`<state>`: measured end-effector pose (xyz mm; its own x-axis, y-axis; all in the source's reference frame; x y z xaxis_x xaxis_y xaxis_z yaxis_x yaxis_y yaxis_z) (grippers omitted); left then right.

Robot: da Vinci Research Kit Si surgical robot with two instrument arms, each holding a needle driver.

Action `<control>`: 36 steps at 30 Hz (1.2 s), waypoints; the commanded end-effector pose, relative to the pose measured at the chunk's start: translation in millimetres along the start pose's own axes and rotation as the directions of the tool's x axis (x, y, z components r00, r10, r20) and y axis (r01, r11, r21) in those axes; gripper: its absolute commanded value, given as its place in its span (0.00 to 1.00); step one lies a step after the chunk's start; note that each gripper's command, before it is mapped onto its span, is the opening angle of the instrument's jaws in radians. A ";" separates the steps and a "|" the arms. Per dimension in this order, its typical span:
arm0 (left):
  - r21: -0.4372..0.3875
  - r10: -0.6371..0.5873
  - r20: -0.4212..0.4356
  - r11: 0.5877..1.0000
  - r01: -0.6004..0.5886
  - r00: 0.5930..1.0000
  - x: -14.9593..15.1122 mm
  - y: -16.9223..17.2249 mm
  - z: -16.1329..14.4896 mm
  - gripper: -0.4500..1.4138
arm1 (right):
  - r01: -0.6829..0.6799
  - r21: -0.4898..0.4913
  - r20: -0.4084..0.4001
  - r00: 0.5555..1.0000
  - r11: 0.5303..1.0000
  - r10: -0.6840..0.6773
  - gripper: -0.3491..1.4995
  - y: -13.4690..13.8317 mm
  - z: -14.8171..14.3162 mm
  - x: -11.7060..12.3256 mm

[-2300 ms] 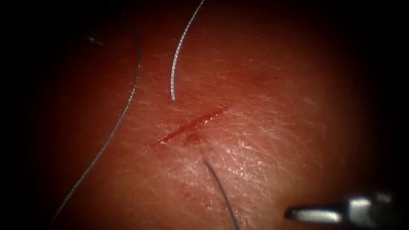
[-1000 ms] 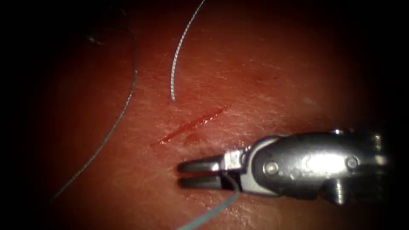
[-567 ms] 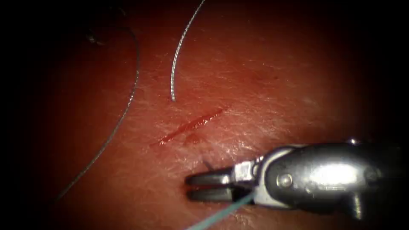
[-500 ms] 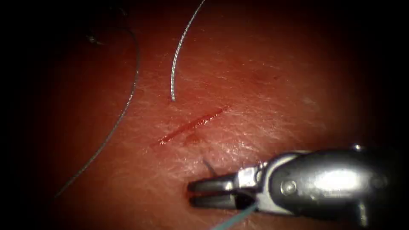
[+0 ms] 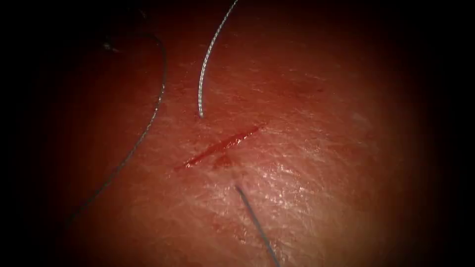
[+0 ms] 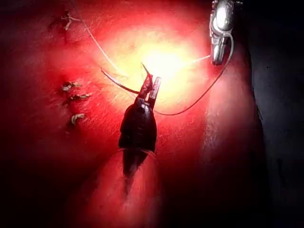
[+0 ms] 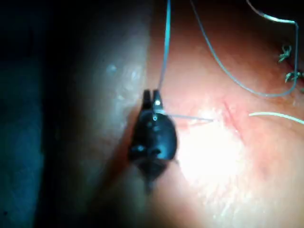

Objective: Wound Closure

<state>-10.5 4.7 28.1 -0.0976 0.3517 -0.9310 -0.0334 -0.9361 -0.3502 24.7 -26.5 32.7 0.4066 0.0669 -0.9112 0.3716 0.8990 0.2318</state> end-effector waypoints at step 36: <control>-0.004 -0.003 -0.002 1.000 0.003 1.000 -0.8 0.3 0.6 0.00 | -0.113 -0.208 -0.043 0.993 0.972 0.106 0.00 11.0 3.6 -8.4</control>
<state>-10.5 4.7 28.1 -0.0970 0.3514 -0.9312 -0.0313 -0.9362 -0.3501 27.9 -18.2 43.6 0.4085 0.1835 -0.8941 0.1432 0.9546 0.2613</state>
